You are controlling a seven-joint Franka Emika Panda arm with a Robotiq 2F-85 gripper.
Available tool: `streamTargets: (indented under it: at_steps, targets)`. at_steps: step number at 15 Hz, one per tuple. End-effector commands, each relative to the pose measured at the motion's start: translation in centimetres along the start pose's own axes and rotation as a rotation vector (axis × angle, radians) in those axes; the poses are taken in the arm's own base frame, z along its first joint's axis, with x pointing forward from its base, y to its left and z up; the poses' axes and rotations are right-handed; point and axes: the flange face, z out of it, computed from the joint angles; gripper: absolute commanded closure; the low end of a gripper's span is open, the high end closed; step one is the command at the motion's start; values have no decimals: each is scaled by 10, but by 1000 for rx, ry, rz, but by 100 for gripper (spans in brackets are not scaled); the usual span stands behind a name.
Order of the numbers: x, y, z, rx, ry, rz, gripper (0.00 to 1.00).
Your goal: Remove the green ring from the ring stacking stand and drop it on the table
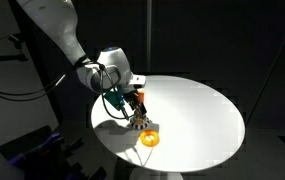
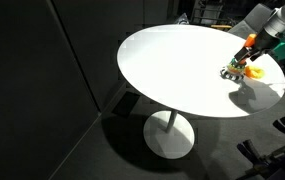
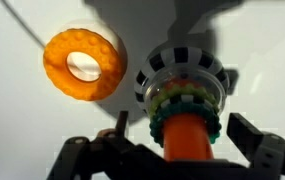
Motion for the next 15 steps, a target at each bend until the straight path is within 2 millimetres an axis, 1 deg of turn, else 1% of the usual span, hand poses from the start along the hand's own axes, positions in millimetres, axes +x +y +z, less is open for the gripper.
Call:
streamTargets:
  at_steps: [1, 10, 11, 12, 13, 15]
  targets:
    - [5, 3, 4, -12, 19, 5, 0]
    - [2, 7, 7, -15, 19, 15, 0]
    - [2, 7, 7, -14, 18, 16, 10]
    - [2, 7, 7, -14, 17, 18, 27]
    - [2, 7, 7, -14, 15, 19, 34]
    - [1, 8, 10, -15, 9, 21, 53]
